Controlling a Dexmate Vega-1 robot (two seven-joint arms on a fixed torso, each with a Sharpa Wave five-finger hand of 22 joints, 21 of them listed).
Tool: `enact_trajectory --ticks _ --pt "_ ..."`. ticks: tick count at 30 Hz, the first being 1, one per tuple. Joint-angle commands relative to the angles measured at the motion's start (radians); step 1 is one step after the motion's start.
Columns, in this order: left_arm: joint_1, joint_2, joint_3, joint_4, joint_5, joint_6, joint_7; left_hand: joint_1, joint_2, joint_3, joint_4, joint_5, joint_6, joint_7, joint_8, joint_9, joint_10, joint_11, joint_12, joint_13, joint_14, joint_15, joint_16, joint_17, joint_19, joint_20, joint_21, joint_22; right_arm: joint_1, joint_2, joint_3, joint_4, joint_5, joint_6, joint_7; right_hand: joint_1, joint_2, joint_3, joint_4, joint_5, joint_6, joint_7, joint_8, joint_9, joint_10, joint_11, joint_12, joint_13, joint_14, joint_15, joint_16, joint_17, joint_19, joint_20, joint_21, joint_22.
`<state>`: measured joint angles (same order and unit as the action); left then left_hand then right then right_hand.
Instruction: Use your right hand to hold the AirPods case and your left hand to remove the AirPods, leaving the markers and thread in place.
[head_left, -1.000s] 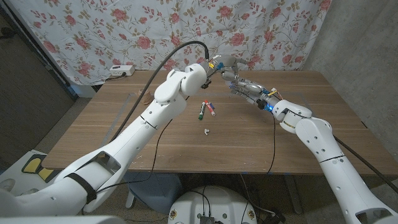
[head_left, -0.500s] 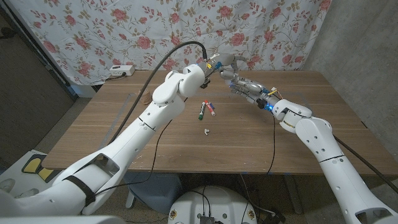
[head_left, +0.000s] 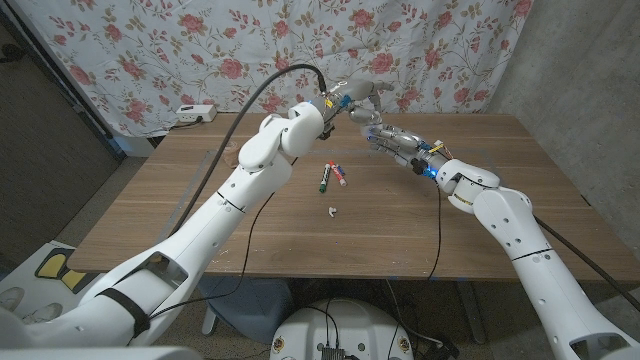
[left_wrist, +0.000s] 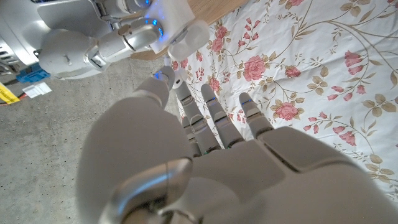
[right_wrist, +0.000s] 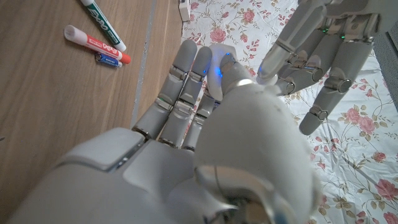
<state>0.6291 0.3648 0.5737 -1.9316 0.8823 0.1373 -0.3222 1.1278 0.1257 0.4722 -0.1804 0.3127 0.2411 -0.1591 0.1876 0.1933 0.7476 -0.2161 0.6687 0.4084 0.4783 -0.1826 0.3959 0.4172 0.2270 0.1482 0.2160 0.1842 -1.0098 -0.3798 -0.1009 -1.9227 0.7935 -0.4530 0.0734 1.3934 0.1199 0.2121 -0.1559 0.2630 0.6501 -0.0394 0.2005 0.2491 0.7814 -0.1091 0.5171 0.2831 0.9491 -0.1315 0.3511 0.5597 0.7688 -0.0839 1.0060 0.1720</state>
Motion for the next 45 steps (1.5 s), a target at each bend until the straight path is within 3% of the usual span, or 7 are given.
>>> enact_trajectory --ticks 1,13,16,19,39,45 --pt "0.036 0.008 -0.027 -0.050 0.003 0.009 0.016 -0.007 -0.005 -0.004 0.002 0.005 -0.002 0.000 -0.004 0.002 -0.004 -0.002 0.027 0.354 -0.001 -0.004 0.000 0.003 0.008 0.001 0.004 0.001 0.000 0.003 -0.002 0.001 -0.002 -0.004 -0.005 0.001 0.005 0.002 0.001 0.003 -0.005 0.002 0.003 0.001 0.038 -0.029 0.006 0.109 0.004 -0.106 0.000 0.005 -0.003 -0.096 0.007 0.004" --pt "0.091 0.021 -0.073 -0.130 0.053 0.054 0.002 -0.007 -0.007 -0.008 0.005 0.006 0.000 0.001 -0.002 0.002 -0.007 -0.003 0.037 0.364 0.002 -0.006 -0.003 0.004 0.007 -0.001 0.003 0.001 -0.003 0.008 0.009 0.009 -0.005 0.016 -0.006 0.001 0.005 0.002 0.001 0.004 -0.006 0.004 0.003 0.001 0.037 -0.030 0.006 0.110 0.004 -0.106 -0.001 0.005 -0.006 -0.096 0.009 0.003" --pt "0.124 0.014 -0.097 -0.162 0.027 0.078 -0.025 -0.005 -0.006 -0.008 0.005 0.006 0.001 0.002 -0.002 0.002 -0.008 -0.003 0.039 0.366 0.001 -0.004 -0.003 0.005 0.007 -0.002 0.003 0.001 -0.004 0.011 0.012 0.013 -0.005 0.022 -0.009 0.001 0.005 0.002 0.001 0.004 -0.006 0.003 0.003 0.001 0.036 -0.029 0.006 0.111 0.004 -0.105 -0.001 0.005 -0.006 -0.096 0.010 0.003" --pt "0.147 0.034 -0.097 -0.186 0.073 0.078 -0.016 -0.005 -0.007 -0.009 0.005 0.007 0.001 0.002 -0.002 0.002 -0.008 -0.003 0.040 0.368 0.002 -0.006 -0.003 0.005 0.007 -0.001 0.003 0.001 -0.005 0.015 0.017 0.019 -0.006 0.031 -0.012 0.001 0.006 0.003 0.001 0.004 -0.006 0.003 0.003 0.001 0.036 -0.030 0.005 0.110 0.005 -0.105 -0.001 0.006 -0.007 -0.096 0.011 0.003" --pt "0.366 -0.015 -0.207 -0.274 0.028 0.209 0.008 0.000 -0.008 -0.011 0.007 0.009 0.004 0.006 -0.001 0.002 -0.015 -0.004 0.048 0.374 0.006 -0.006 -0.007 0.006 0.008 -0.002 0.003 0.002 0.000 0.024 0.028 0.025 -0.016 0.063 -0.034 0.002 0.005 0.003 0.000 0.004 -0.008 0.003 0.002 0.001 0.038 -0.028 0.004 0.110 0.004 -0.105 -0.002 0.007 -0.012 -0.095 0.016 0.003" --pt "0.399 0.014 -0.218 -0.276 0.036 0.243 -0.011 0.002 -0.007 -0.013 0.007 0.010 0.004 0.007 -0.001 0.002 -0.017 -0.004 0.051 0.374 0.006 -0.006 -0.008 0.008 0.006 -0.002 0.002 0.002 0.009 0.024 0.023 0.028 -0.020 0.064 -0.038 0.001 0.005 0.003 0.000 0.004 -0.009 0.003 0.002 0.001 0.038 -0.029 0.004 0.110 0.004 -0.105 -0.002 0.007 -0.012 -0.095 0.017 0.003"
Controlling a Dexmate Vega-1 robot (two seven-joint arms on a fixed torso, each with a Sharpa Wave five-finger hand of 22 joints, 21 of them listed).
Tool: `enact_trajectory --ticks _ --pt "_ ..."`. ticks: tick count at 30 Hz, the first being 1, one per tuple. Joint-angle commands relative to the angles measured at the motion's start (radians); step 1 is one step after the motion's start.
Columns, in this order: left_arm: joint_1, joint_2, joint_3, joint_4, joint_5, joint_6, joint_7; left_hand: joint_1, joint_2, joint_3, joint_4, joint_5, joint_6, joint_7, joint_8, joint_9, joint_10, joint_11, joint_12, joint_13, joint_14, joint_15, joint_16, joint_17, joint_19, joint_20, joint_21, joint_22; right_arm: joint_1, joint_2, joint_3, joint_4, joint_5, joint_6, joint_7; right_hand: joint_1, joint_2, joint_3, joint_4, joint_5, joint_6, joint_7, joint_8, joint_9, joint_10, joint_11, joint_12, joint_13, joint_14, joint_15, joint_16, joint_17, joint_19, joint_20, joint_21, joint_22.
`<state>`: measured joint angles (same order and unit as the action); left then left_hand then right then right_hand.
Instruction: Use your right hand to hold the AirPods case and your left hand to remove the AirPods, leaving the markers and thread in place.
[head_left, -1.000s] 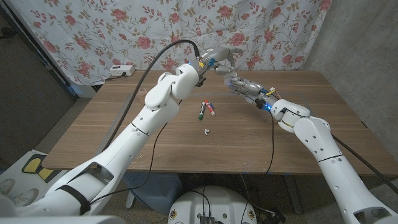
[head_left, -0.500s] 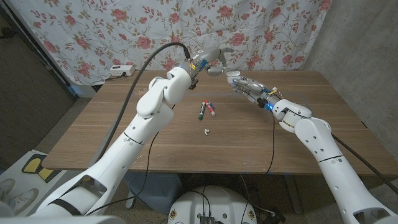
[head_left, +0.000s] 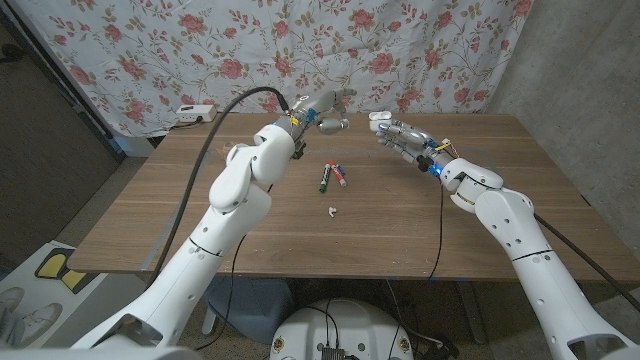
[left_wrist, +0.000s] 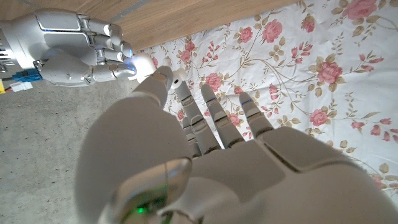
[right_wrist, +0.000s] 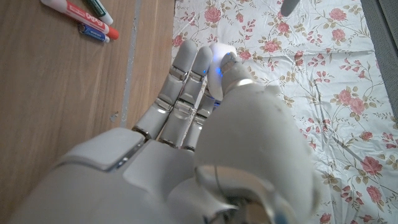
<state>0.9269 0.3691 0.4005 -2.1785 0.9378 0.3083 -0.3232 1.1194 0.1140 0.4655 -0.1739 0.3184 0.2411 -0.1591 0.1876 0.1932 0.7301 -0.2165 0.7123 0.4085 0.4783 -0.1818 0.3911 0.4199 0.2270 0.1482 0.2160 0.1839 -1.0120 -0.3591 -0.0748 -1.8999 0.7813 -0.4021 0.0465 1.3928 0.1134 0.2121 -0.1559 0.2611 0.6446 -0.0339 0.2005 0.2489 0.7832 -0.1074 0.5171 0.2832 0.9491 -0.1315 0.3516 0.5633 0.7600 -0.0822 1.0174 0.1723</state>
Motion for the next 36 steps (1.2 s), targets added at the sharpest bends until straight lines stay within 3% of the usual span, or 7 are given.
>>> enact_trajectory --ticks 1,3,6,15,25,34,36 --pt "0.111 0.007 -0.052 -0.030 -0.036 0.073 -0.006 0.010 0.005 -0.006 0.001 0.005 0.003 0.007 -0.002 0.002 0.000 -0.003 0.007 0.373 0.005 -0.007 -0.004 0.005 0.006 -0.001 0.002 0.002 0.013 0.004 -0.004 0.006 -0.008 0.013 -0.012 0.002 0.011 0.003 0.001 0.006 -0.004 -0.002 0.002 0.001 0.037 -0.031 0.004 0.110 0.004 -0.105 -0.003 0.004 -0.004 -0.096 0.006 0.003" --pt "0.126 0.036 -0.022 -0.040 0.049 0.072 0.031 0.011 0.005 -0.006 0.001 0.005 0.003 0.007 -0.002 0.002 -0.001 -0.003 0.007 0.374 0.004 -0.007 -0.005 0.005 0.005 0.001 0.002 0.002 0.016 0.005 -0.007 0.007 -0.009 0.012 -0.013 0.002 0.011 0.003 0.001 0.006 -0.004 -0.002 0.002 0.001 0.037 -0.031 0.004 0.111 0.004 -0.105 -0.003 0.004 -0.004 -0.097 0.006 0.003" --pt "0.140 0.015 -0.047 -0.034 -0.064 0.070 -0.022 0.012 0.009 -0.007 0.002 0.005 0.003 0.008 -0.002 0.002 -0.004 -0.003 0.007 0.373 0.000 -0.007 -0.006 0.007 0.001 0.005 0.000 0.002 0.018 0.007 -0.010 0.005 -0.010 0.013 -0.016 0.002 0.011 0.003 0.001 0.006 -0.004 -0.001 0.002 0.001 0.036 -0.031 0.004 0.110 0.004 -0.106 -0.003 0.004 -0.005 -0.097 0.007 0.003" --pt "0.164 0.061 0.011 -0.042 0.076 0.130 -0.062 0.016 0.016 -0.006 0.004 0.007 -0.002 0.011 -0.003 0.003 -0.015 -0.003 0.007 0.373 -0.011 -0.005 -0.013 0.010 -0.003 0.008 -0.001 0.002 0.021 0.008 -0.013 -0.005 -0.014 0.008 -0.027 0.002 0.011 0.003 0.000 0.006 -0.005 -0.001 0.002 0.001 0.037 -0.031 0.004 0.111 0.004 -0.106 -0.003 0.005 -0.006 -0.096 0.010 0.003" --pt "0.215 0.022 0.026 -0.015 0.072 0.194 -0.090 0.014 0.017 -0.009 0.006 0.007 -0.004 0.012 -0.004 0.003 -0.022 -0.003 0.008 0.371 -0.013 -0.002 -0.016 0.011 -0.006 0.008 -0.002 0.002 0.020 0.014 -0.015 -0.008 -0.012 0.009 -0.035 0.002 0.011 0.003 0.001 0.006 -0.008 0.000 0.001 0.001 0.037 -0.030 0.003 0.111 0.005 -0.106 -0.003 0.006 -0.007 -0.096 0.012 0.003" --pt "0.231 0.027 0.002 0.001 0.017 0.223 -0.125 0.015 0.018 -0.009 0.006 0.008 -0.007 0.015 -0.005 0.003 -0.023 -0.003 0.011 0.371 -0.016 0.001 -0.022 0.010 -0.007 0.009 -0.002 0.003 0.025 0.015 -0.019 -0.006 -0.013 0.006 -0.037 0.002 0.011 0.004 0.001 0.006 -0.007 -0.001 0.001 0.001 0.038 -0.031 0.003 0.110 0.005 -0.105 -0.003 0.006 -0.008 -0.096 0.014 0.003" --pt "0.226 0.040 0.025 0.006 0.054 0.234 -0.112 0.014 0.018 -0.010 0.007 0.008 -0.008 0.016 -0.005 0.003 -0.024 -0.003 0.011 0.371 -0.017 0.001 -0.023 0.010 -0.007 0.009 -0.002 0.003 0.025 0.016 -0.019 -0.005 -0.013 0.006 -0.037 0.002 0.011 0.004 0.001 0.006 -0.008 -0.001 0.001 0.001 0.038 -0.031 0.002 0.110 0.005 -0.106 -0.003 0.006 -0.009 -0.096 0.014 0.003"
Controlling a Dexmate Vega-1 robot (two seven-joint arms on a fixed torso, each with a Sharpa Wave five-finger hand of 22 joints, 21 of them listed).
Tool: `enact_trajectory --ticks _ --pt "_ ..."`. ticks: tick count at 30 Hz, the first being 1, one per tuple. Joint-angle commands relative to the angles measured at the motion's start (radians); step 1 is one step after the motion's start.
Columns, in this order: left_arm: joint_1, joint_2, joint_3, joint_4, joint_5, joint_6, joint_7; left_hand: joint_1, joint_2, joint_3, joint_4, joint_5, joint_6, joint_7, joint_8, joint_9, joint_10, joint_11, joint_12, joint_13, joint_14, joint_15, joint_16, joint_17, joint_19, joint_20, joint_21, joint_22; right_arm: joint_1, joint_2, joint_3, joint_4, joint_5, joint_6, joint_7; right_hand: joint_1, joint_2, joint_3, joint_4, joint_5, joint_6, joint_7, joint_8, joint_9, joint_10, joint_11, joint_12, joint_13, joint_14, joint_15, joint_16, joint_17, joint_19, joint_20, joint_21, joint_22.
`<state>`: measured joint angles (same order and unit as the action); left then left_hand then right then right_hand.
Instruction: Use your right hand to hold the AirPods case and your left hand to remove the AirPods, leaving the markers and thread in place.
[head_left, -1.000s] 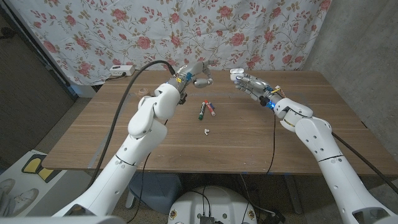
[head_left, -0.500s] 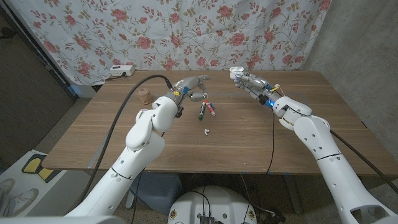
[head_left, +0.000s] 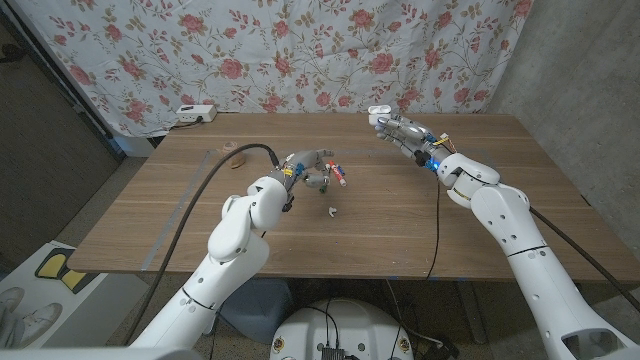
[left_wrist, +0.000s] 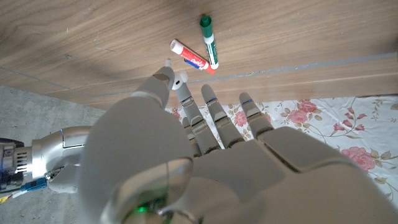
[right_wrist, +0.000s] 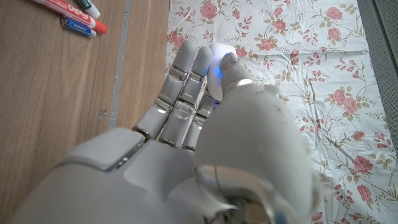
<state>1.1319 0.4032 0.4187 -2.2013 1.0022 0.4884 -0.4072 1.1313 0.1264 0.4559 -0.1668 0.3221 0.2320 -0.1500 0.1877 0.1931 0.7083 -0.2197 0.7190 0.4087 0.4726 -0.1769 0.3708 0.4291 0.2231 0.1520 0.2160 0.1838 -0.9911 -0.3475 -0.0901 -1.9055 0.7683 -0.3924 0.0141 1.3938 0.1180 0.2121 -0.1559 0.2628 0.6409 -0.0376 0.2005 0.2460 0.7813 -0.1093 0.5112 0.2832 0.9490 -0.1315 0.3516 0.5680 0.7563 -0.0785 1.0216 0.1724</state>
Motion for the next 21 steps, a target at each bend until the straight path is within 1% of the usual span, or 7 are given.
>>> enact_trajectory --ticks 1,8,10,12,14,16,21 --pt "0.018 0.007 0.006 0.030 -0.023 0.053 -0.035 0.002 0.006 0.000 0.000 0.004 0.001 0.007 -0.005 0.003 -0.002 0.000 0.005 0.370 -0.012 -0.003 -0.003 0.001 -0.004 0.006 -0.002 0.003 0.004 0.005 -0.004 0.001 0.000 -0.004 -0.004 0.001 0.006 0.004 0.001 0.004 -0.004 0.002 0.001 0.004 0.038 -0.030 0.008 0.110 0.005 -0.106 -0.004 0.001 -0.005 -0.099 0.010 0.003" --pt "0.003 0.027 0.043 0.050 0.002 0.051 -0.017 0.004 0.009 -0.002 0.000 0.004 0.000 0.009 -0.005 0.003 -0.004 0.000 0.006 0.370 -0.016 -0.004 -0.004 0.003 -0.004 0.006 -0.002 0.003 0.003 0.004 -0.005 -0.002 -0.001 -0.003 -0.002 0.001 0.006 0.004 0.001 0.004 -0.004 0.003 0.001 0.004 0.039 -0.029 0.008 0.111 0.005 -0.105 -0.004 0.002 -0.006 -0.099 0.012 0.003" --pt "0.004 0.015 0.023 0.050 -0.063 0.045 -0.036 0.006 0.010 -0.002 -0.001 0.004 -0.001 0.010 -0.005 0.003 -0.005 0.000 0.007 0.370 -0.021 -0.003 -0.007 0.004 -0.005 0.006 -0.002 0.003 0.003 0.003 -0.004 -0.004 -0.001 -0.003 -0.002 0.001 0.007 0.004 0.001 0.004 -0.004 0.003 0.002 0.004 0.039 -0.028 0.008 0.111 0.005 -0.105 -0.004 0.002 -0.007 -0.099 0.012 0.003" --pt "-0.004 0.030 0.060 0.055 -0.004 0.053 -0.021 0.008 0.011 -0.004 -0.001 0.003 -0.003 0.012 -0.005 0.003 -0.009 0.000 0.005 0.367 -0.024 -0.001 -0.007 0.006 -0.005 0.007 -0.002 0.003 0.000 0.003 -0.003 -0.008 0.000 -0.002 -0.004 0.001 0.007 0.004 0.001 0.004 -0.004 0.003 0.002 0.004 0.040 -0.027 0.008 0.111 0.005 -0.105 -0.004 0.002 -0.007 -0.100 0.013 0.003" --pt "0.000 0.022 0.055 0.060 -0.026 0.052 -0.017 0.008 0.012 -0.004 -0.001 0.003 -0.004 0.012 -0.005 0.003 -0.010 0.000 0.005 0.367 -0.025 -0.001 -0.008 0.007 -0.005 0.006 -0.002 0.003 0.000 0.002 -0.003 -0.008 -0.001 -0.001 -0.004 0.001 0.006 0.004 0.001 0.004 -0.004 0.003 0.002 0.004 0.039 -0.029 0.008 0.111 0.006 -0.106 -0.004 0.002 -0.008 -0.099 0.014 0.003" --pt "-0.020 0.038 0.101 0.073 0.039 0.060 -0.034 0.009 0.012 -0.005 -0.002 0.002 -0.005 0.012 -0.006 0.003 -0.011 0.001 0.006 0.367 -0.026 -0.001 -0.007 0.008 -0.005 0.005 -0.002 0.003 -0.002 0.001 -0.001 -0.010 0.000 -0.002 -0.003 0.001 0.006 0.004 0.001 0.004 -0.004 0.003 0.002 0.004 0.039 -0.028 0.008 0.111 0.006 -0.106 -0.004 0.002 -0.008 -0.099 0.014 0.003" --pt "-0.017 0.027 0.093 0.079 0.014 0.057 -0.019 0.008 0.012 -0.005 -0.001 0.002 -0.005 0.013 -0.005 0.003 -0.012 0.001 0.007 0.367 -0.026 -0.001 -0.010 0.007 -0.005 0.006 -0.002 0.003 -0.003 0.002 -0.001 -0.010 0.002 0.000 -0.002 0.001 0.006 0.004 0.001 0.004 -0.004 0.002 0.002 0.004 0.039 -0.029 0.008 0.112 0.005 -0.105 -0.005 0.002 -0.009 -0.099 0.015 0.003"
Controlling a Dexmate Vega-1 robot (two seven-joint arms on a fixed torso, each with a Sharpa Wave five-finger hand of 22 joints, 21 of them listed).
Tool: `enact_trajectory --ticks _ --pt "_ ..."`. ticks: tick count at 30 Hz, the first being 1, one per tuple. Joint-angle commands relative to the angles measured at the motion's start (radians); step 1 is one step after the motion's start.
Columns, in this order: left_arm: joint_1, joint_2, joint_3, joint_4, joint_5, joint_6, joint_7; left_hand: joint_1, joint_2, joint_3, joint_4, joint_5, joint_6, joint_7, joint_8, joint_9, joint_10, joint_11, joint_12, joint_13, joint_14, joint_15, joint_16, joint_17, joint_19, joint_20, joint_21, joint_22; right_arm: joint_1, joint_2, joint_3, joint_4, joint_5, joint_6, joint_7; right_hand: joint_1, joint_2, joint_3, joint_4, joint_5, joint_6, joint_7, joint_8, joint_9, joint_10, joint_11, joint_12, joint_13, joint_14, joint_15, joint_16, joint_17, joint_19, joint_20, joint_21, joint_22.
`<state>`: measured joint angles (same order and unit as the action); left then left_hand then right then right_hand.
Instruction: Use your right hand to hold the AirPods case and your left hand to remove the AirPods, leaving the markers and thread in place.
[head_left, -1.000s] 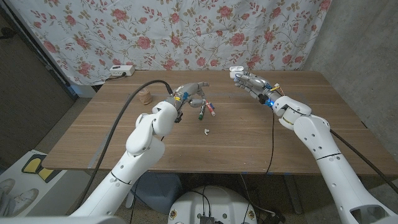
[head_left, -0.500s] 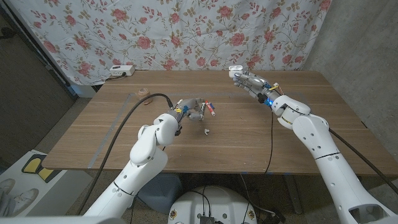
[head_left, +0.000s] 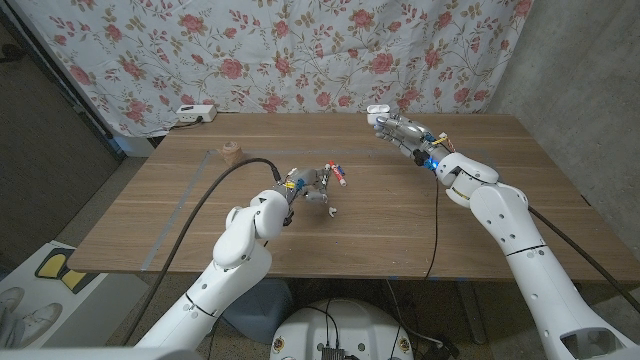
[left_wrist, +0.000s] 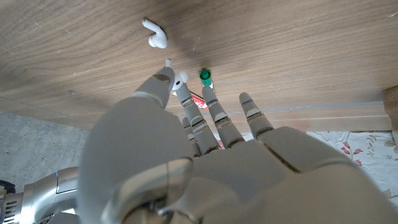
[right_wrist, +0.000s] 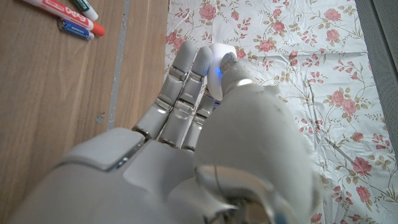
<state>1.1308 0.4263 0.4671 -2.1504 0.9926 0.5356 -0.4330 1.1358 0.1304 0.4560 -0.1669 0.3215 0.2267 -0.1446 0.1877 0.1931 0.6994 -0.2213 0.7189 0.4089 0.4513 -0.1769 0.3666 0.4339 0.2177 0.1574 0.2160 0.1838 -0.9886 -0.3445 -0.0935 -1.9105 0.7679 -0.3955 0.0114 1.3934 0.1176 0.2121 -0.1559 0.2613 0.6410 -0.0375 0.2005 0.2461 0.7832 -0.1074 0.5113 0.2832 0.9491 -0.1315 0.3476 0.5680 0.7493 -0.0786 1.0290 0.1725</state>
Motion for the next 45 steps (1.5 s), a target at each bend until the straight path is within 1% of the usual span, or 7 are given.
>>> enact_trajectory --ticks 1,10,14,21,29,34,45 --pt "-0.017 0.002 0.042 0.027 0.018 0.012 0.001 0.003 0.008 -0.005 0.000 0.003 0.000 0.007 -0.005 0.003 -0.003 0.002 0.007 0.367 -0.005 -0.002 -0.006 0.002 0.001 0.000 -0.002 0.003 -0.006 -0.002 0.003 -0.005 0.002 0.004 0.001 0.001 0.006 0.004 0.001 0.006 -0.004 0.002 0.002 0.003 0.037 -0.031 0.008 0.112 0.005 -0.105 -0.001 0.002 -0.002 -0.099 0.008 0.003" --pt "-0.024 0.019 0.050 0.024 0.035 0.021 -0.023 0.003 0.007 -0.006 0.000 0.003 -0.001 0.008 -0.005 0.003 -0.010 0.002 0.007 0.365 -0.010 0.004 -0.013 0.000 0.000 0.000 -0.002 0.003 -0.010 -0.002 0.005 -0.007 0.002 0.010 0.000 0.001 0.007 0.005 0.001 0.006 -0.004 0.001 0.002 0.003 0.038 -0.031 0.007 0.111 0.005 -0.105 -0.001 0.003 -0.003 -0.099 0.010 0.003" --pt "-0.016 0.013 0.042 0.025 0.023 0.028 -0.021 0.022 0.012 0.002 -0.010 0.005 -0.002 0.008 -0.005 0.003 -0.011 0.005 0.008 0.360 -0.013 0.006 -0.019 -0.002 -0.003 0.001 -0.003 0.003 -0.010 -0.001 0.004 -0.005 0.004 0.011 0.001 0.001 0.007 0.005 0.001 0.006 -0.003 0.001 0.002 0.003 0.039 -0.030 0.007 0.110 0.006 -0.105 -0.001 0.003 -0.004 -0.099 0.011 0.003" --pt "-0.008 0.021 0.040 0.015 0.032 0.024 -0.010 0.003 0.010 -0.001 0.004 0.007 -0.002 0.006 -0.004 0.003 -0.019 0.003 0.006 0.350 -0.018 0.012 -0.033 -0.010 -0.004 0.000 -0.003 0.003 -0.011 -0.001 0.004 -0.004 0.003 0.014 0.003 0.001 0.006 0.005 0.001 0.006 -0.002 0.000 0.003 0.003 0.038 -0.030 0.007 0.111 0.006 -0.105 -0.001 0.003 -0.004 -0.099 0.012 0.002" --pt "-0.003 0.021 0.035 0.009 0.033 0.026 -0.015 -0.027 -0.005 -0.009 0.014 0.008 0.000 0.000 -0.002 0.003 -0.044 0.000 -0.009 0.329 -0.033 0.016 -0.061 -0.027 -0.008 -0.003 -0.003 0.004 -0.018 -0.003 0.006 -0.014 0.005 0.012 -0.003 0.002 0.006 0.005 0.000 0.006 -0.003 0.001 0.002 0.003 0.038 -0.032 0.006 0.111 0.005 -0.105 -0.002 0.004 -0.006 -0.099 0.015 0.002" --pt "0.007 0.021 0.036 -0.003 0.055 0.030 0.003 -0.091 -0.026 -0.026 0.035 0.007 0.002 -0.005 0.001 0.002 -0.067 0.006 -0.044 0.281 -0.046 0.025 -0.095 -0.050 -0.012 -0.003 -0.003 0.004 -0.022 -0.004 0.007 -0.019 0.007 0.013 -0.004 0.002 0.006 0.005 0.000 0.006 -0.003 0.000 0.002 0.003 0.038 -0.031 0.006 0.111 0.005 -0.105 -0.002 0.004 -0.007 -0.099 0.016 0.002" --pt "0.020 0.012 0.016 -0.015 0.042 0.025 -0.002 -0.136 -0.040 -0.030 0.041 0.005 0.001 0.001 0.007 0.001 -0.092 0.008 -0.088 0.238 -0.060 0.040 -0.120 -0.073 -0.016 0.000 -0.003 0.005 -0.020 -0.007 0.003 -0.025 0.008 0.009 -0.004 0.002 0.005 0.005 0.000 0.006 -0.003 0.000 0.002 0.003 0.039 -0.032 0.007 0.113 0.006 -0.106 -0.002 0.005 -0.008 -0.098 0.018 0.002"
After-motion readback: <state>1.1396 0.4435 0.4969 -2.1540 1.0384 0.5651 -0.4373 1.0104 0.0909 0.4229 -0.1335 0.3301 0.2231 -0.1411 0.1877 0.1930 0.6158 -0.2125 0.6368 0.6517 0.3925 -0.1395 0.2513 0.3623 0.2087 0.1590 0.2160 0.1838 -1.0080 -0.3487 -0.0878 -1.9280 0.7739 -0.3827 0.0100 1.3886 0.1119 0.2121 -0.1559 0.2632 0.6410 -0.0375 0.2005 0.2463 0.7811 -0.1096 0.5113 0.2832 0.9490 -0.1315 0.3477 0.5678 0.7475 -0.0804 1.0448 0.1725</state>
